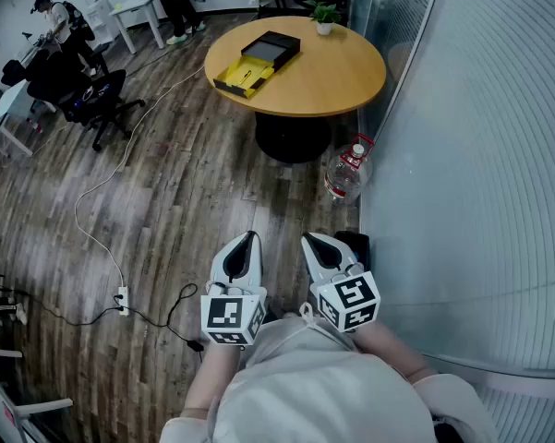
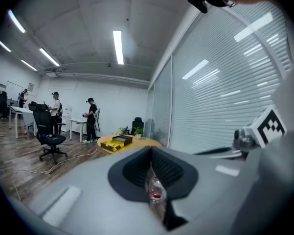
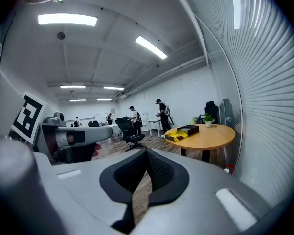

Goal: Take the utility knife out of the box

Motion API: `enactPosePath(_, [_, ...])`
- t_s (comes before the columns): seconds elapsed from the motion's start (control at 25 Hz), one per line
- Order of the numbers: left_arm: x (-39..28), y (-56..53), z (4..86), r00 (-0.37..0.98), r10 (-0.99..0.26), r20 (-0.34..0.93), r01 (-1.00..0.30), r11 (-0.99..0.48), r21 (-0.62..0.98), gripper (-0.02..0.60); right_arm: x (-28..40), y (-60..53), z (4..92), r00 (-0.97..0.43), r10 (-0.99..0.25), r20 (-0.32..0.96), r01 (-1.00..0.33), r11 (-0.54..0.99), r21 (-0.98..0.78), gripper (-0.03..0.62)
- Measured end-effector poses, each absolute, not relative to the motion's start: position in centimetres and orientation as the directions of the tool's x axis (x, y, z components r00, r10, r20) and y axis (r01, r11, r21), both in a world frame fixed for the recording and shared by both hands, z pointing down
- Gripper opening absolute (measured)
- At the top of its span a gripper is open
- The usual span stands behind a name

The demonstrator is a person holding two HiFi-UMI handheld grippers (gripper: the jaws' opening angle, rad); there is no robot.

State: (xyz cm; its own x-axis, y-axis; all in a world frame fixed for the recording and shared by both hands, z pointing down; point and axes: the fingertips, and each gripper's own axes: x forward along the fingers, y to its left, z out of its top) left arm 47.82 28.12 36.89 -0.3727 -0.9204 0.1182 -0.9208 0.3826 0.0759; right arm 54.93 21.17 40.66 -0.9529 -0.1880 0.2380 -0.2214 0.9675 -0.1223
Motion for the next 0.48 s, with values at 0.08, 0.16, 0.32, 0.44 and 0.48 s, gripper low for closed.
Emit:
enactPosePath(0.08, [47.9,28.2,37.2,-0.368,-0.922,0.121,-0.923,0.378,0.074,0.005,55.0,21.3,41.1,-0.951,-0.191,0.242,-0.226,0.966,-0.125,0.0])
enactPosePath(0.16, [48.0,28.1,37.5,-0.364,-0.923,0.124,-0.924,0.375,0.073,0.006,55.1,21.2,41.5,-0.949,-0.194,0.247,-0.23,0.965,-0.129,0.0])
enactPosePath(0.32, [47.8,27.9,37.9,-0.357,-0.924,0.139,-0.926,0.369,0.076,0.005,55.1,21.1,41.9,-0.946,-0.197,0.259,-0.239,0.961,-0.139,0.0])
enactPosePath(0.44, [47.8,27.6,38.1,-0.349,-0.925,0.154,-0.929,0.363,0.076,0.006,55.2,20.9,42.0,-0.942,-0.202,0.267,-0.248,0.957,-0.152,0.0])
enactPosePath(0.48, [47.8,27.4,38.2,-0.346,-0.925,0.159,-0.93,0.361,0.074,0.005,55.1,20.7,42.1,-0.941,-0.205,0.268,-0.253,0.954,-0.161,0.0])
